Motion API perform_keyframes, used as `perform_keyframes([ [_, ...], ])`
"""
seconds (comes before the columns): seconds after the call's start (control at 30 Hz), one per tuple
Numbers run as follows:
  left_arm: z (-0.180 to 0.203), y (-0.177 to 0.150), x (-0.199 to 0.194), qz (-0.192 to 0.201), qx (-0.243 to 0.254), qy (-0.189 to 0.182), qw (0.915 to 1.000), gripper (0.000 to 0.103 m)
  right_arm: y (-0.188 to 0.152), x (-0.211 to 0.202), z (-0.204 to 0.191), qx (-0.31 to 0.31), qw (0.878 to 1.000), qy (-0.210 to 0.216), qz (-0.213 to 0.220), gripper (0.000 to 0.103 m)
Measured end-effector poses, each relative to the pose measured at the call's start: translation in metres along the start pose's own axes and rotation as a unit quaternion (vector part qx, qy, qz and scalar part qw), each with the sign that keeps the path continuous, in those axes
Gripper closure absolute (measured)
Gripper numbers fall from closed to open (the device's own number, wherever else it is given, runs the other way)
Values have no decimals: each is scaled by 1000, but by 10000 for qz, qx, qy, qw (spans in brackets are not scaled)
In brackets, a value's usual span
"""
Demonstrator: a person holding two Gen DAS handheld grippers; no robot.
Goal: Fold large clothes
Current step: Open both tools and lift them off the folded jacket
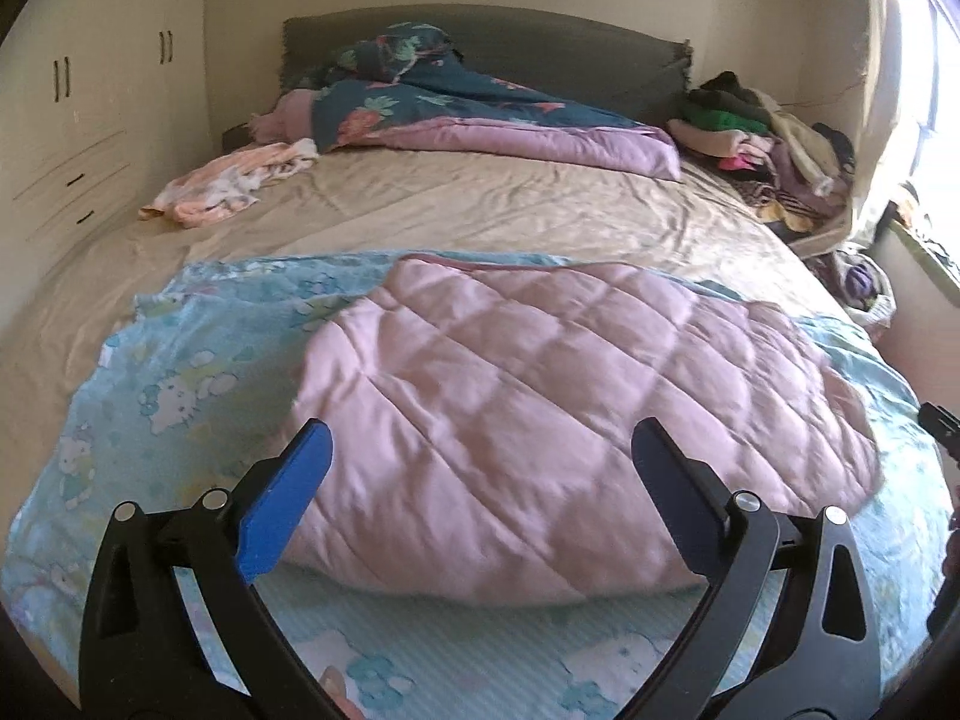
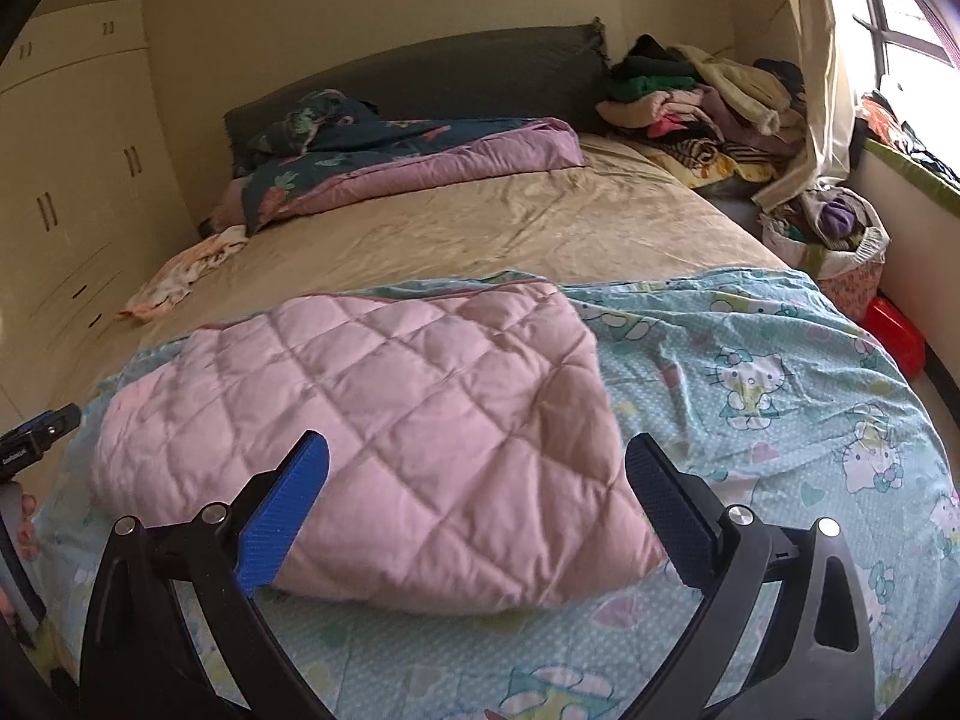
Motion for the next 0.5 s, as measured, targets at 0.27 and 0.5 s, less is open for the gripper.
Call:
perform_keyframes([
  [0.27, 11, -16, -35, 63, -113, -259, 9996, 10, -13, -39, -15, 20, 9997, 242, 101, 4],
  [0.5, 9, -33, -64, 110, -165, -329, 9993, 10, -27, -66, -22, 44, 9993, 303, 214, 4],
])
Point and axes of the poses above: each gripper's, at about its wrist camera, not at the fingertips, and x roughly the way its jaws point, z to its right, y to its top, the point moved 2 cm from there along x, roughly the way its jaws point, and after that the axes turned 9 degrees about z, right-handed, at the moved point
